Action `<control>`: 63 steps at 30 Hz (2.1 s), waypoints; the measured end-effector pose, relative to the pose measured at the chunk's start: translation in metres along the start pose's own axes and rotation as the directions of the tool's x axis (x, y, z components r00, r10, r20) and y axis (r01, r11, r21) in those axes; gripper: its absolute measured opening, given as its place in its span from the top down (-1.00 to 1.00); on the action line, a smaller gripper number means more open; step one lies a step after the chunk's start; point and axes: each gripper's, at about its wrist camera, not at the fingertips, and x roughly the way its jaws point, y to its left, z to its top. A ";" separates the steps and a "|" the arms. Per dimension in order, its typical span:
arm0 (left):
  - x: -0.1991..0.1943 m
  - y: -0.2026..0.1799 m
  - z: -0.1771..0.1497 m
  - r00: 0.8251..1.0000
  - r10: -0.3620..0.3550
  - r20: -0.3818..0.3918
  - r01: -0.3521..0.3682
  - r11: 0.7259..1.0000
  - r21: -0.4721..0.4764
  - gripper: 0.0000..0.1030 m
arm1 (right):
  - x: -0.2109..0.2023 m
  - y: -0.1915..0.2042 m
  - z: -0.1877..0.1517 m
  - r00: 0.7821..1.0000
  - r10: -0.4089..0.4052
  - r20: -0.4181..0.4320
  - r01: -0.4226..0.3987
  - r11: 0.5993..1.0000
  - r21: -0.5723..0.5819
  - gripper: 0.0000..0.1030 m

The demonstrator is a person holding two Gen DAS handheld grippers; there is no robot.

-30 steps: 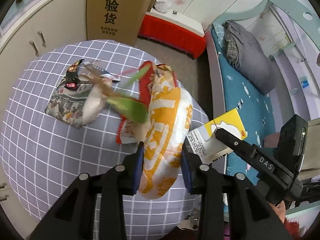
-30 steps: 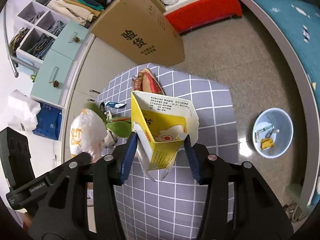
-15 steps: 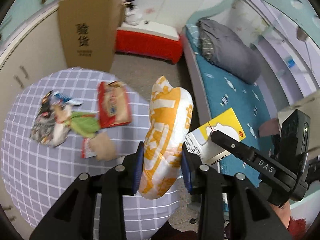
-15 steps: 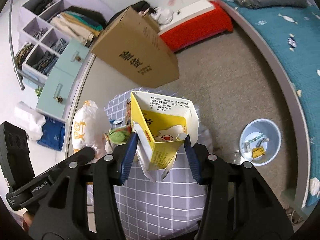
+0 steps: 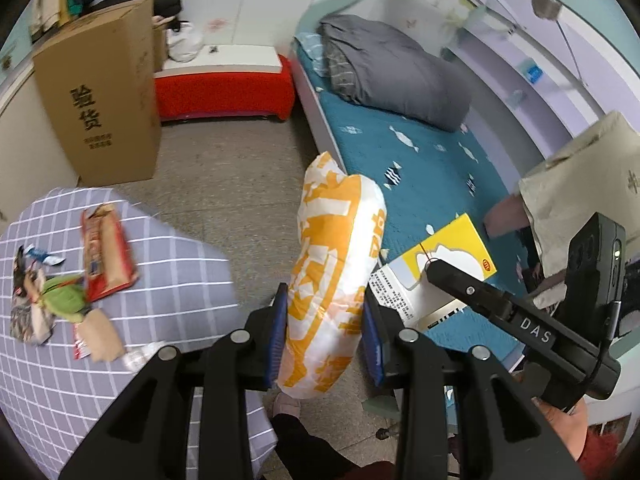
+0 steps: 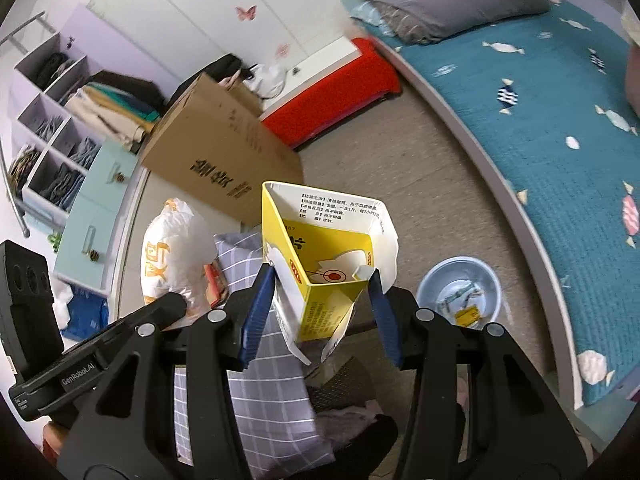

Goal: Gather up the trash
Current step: 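Carry the orange bag and yellow carton with both tools over the blue bucket, then open both tools to drop the bag and carton into the bucket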

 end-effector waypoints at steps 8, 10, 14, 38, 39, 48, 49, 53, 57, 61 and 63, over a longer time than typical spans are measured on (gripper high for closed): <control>0.027 -0.039 0.006 1.000 -0.005 -0.014 0.005 0.999 0.049 0.36 | -0.016 -0.034 0.012 0.999 -0.043 0.016 0.043 0.999 0.002 0.07; 0.032 -0.045 0.007 1.000 -0.002 -0.016 0.003 0.998 0.058 0.36 | -0.017 -0.039 0.015 0.998 -0.052 0.019 0.052 0.999 0.000 0.06; 0.040 -0.057 0.009 1.000 0.000 -0.020 0.002 0.998 0.068 0.36 | -0.017 -0.045 0.021 0.998 -0.061 0.024 0.061 0.998 -0.010 0.06; 0.059 -0.068 0.023 0.999 0.000 -0.044 0.004 0.995 0.101 0.36 | -0.006 -0.057 0.041 0.995 -0.089 0.053 0.090 0.996 -0.010 -0.36; 0.060 -0.069 0.024 0.999 -0.002 -0.046 0.007 0.995 0.101 0.36 | -0.007 -0.058 0.041 0.994 -0.093 0.057 0.094 0.996 -0.012 -0.36; 0.068 -0.078 0.025 0.998 -0.016 -0.059 0.024 0.992 0.124 0.36 | -0.018 -0.057 0.041 0.988 -0.129 0.088 0.132 0.991 -0.033 -0.36; 0.069 -0.079 0.025 0.998 -0.017 -0.059 0.025 0.992 0.127 0.36 | -0.019 -0.058 0.041 0.987 -0.132 0.092 0.135 0.990 -0.032 -0.36; 0.071 -0.084 0.024 0.998 -0.028 -0.064 0.036 0.990 0.134 0.36 | -0.026 -0.059 0.041 0.983 -0.147 0.111 0.152 0.988 -0.038 -0.36; 0.074 -0.090 0.024 0.997 -0.039 -0.068 0.048 0.989 0.142 0.35 | -0.034 -0.060 0.040 0.978 -0.161 0.136 0.168 0.985 -0.042 -0.36; 0.075 -0.095 0.025 0.996 -0.051 -0.068 0.061 0.987 0.150 0.28 | -0.043 -0.064 0.039 0.972 -0.171 0.158 0.179 0.983 -0.034 -0.36; 0.075 -0.097 0.025 0.997 -0.043 -0.062 0.052 0.988 0.146 0.10 | -0.048 -0.066 0.038 0.969 -0.176 0.173 0.183 0.983 -0.028 -0.36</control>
